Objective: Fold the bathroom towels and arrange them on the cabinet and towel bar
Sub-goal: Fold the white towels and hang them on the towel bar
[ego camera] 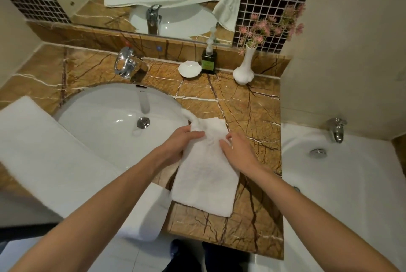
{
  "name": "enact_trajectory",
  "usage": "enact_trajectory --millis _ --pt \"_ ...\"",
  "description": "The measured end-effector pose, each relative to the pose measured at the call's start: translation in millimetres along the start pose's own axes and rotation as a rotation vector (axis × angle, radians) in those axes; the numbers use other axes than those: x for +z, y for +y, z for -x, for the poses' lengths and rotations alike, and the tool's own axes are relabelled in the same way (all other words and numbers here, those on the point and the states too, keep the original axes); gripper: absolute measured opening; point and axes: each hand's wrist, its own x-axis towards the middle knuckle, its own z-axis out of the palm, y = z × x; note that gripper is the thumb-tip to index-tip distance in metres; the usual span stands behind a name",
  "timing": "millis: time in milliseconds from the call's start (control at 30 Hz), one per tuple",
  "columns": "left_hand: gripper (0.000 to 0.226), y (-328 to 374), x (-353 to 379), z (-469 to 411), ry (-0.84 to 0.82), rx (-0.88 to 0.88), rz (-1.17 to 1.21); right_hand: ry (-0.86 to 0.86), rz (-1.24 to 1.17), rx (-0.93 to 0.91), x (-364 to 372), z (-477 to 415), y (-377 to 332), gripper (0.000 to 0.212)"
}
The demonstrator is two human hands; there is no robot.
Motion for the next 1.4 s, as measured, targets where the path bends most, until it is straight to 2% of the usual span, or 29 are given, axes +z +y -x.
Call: enact_trajectory --millis 133,233,333,433,567,700,867,967,1033,1100,1167,1233,1333,1400 --pt "0.037 14.5 1.7 15.1 -0.008 0.037 0.262 -0.019 -0.138 0.151 -4.4 -0.2 -10.8 0.062" --pt "0.029 31.5 -4.3 28.4 0.015 0.076 0.434 -0.142 -0.488 0.251 -13.8 -3.9 -27.9 0.073" --pt "0.033 50.7 -12.1 45.5 -0.001 0.161 0.466 -0.377 -0.967 0.297 -30.3 -8.2 -50.5 0.056" --pt "0.040 69.4 -20.5 66.5 -0.004 0.227 0.511 -0.591 -1.180 0.273 -48.1 -11.3 -75.6 0.047" --pt "0.053 90.6 -29.2 95.5 0.072 0.323 0.507 -0.754 -1.217 0.169 -69.8 -19.3 -116.9 0.049" --pt "0.043 109.1 -35.5 124.7 0.116 0.422 0.450 -0.786 -1.187 0.021 -101.0 -19.3 -159.5 0.059" --pt "0.036 131.2 -34.7 169.9 0.066 0.542 0.297 -0.699 -1.072 -0.206 -154.6 0.9 -198.4 0.041" --pt "0.037 146.3 -27.3 198.0 0.112 0.623 0.208 -0.675 -0.974 -0.309 -185.4 28.4 -221.9 0.036" --pt "0.045 156.2 -23.5 214.2 0.134 0.661 0.178 -0.611 -0.912 -0.361 -200.5 48.6 -234.3 0.031" --pt "0.036 168.1 -18.1 231.5 0.108 0.695 0.151 -0.518 -0.889 -0.410 -213.2 67.6 -243.1 0.028" --pt "0.040 180.3 -12.1 247.9 0.108 0.709 0.156 -0.437 -0.887 -0.440 -226.7 87.4 -250.3 0.025" --pt "0.049 192.7 -6.1 262.6 0.117 0.719 0.161 -0.397 -0.892 -0.450 -242.1 108.1 -255.5 0.028" --pt "0.043 213.6 3.0 284.8 0.079 0.788 0.167 -0.403 -0.934 -0.562 -266.5 135.3 -263.2 0.042" --pt "0.041 227.7 9.2 300.2 0.047 0.857 0.159 -0.400 -0.964 -0.678 -282.4 152.5 -270.8 0.041"
